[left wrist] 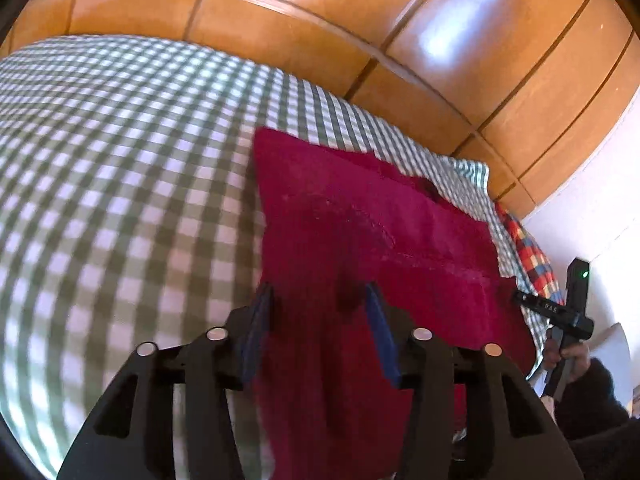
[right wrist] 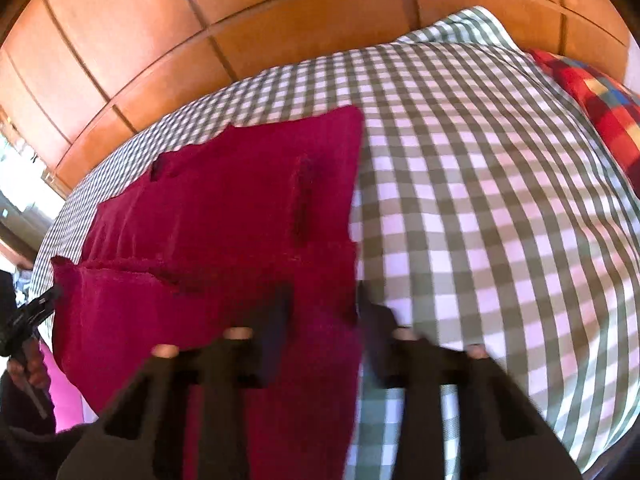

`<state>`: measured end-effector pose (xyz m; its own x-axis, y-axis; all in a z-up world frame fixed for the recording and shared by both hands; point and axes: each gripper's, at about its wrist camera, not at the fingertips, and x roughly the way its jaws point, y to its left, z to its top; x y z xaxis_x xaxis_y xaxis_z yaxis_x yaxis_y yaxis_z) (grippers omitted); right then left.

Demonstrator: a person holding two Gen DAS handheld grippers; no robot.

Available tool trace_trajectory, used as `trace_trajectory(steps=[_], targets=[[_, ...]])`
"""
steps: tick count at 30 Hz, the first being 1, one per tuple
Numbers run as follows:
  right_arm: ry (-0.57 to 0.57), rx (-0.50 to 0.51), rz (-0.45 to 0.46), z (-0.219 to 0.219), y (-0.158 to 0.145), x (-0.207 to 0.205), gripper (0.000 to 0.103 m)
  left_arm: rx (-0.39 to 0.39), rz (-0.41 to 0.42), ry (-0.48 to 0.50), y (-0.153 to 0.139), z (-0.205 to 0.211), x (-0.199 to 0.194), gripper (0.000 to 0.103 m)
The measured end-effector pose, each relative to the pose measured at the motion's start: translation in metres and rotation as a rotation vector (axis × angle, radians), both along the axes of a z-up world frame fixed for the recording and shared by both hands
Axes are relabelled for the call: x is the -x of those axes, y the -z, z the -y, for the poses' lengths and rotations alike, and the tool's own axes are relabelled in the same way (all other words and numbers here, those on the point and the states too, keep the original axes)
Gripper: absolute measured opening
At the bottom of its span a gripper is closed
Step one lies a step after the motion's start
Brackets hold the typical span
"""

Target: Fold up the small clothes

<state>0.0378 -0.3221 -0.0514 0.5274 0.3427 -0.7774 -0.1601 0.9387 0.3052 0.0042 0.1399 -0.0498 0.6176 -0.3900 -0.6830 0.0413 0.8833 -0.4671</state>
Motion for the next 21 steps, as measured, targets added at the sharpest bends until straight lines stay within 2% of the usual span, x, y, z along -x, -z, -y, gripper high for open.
trace_trajectory(steps=[1,2,5,8,11,15,18,21], targets=[[-0.014,0.023,0.018,-0.004,-0.004,0.003,0.012,-0.014,-0.005,0.009,0.002,0.004,-0.004,0.017],[-0.028,0.044,0.035,-0.006,-0.008,0.007,0.010,-0.023,-0.001,0.013,0.002,0.007,-0.005,0.010],[-0.054,0.091,0.085,-0.009,-0.022,0.023,0.009,-0.012,0.039,0.027,-0.005,0.008,0.001,0.008],[-0.066,0.069,0.151,-0.008,-0.047,0.035,0.008,0.029,0.090,0.023,-0.022,0.003,0.009,0.008],[-0.064,0.042,0.205,-0.010,-0.068,0.031,0.008,0.045,0.145,0.024,-0.044,-0.001,0.014,0.008],[-0.031,0.017,0.238,-0.014,-0.084,-0.007,0.008,0.024,0.186,0.008,-0.064,-0.003,-0.007,0.008],[0.012,0.007,0.213,-0.016,-0.082,-0.052,0.008,0.008,0.182,-0.023,-0.067,-0.008,-0.041,0.008],[0.054,-0.009,0.160,-0.017,-0.068,-0.094,0.008,-0.009,0.143,-0.054,-0.061,-0.014,-0.081,0.008]])
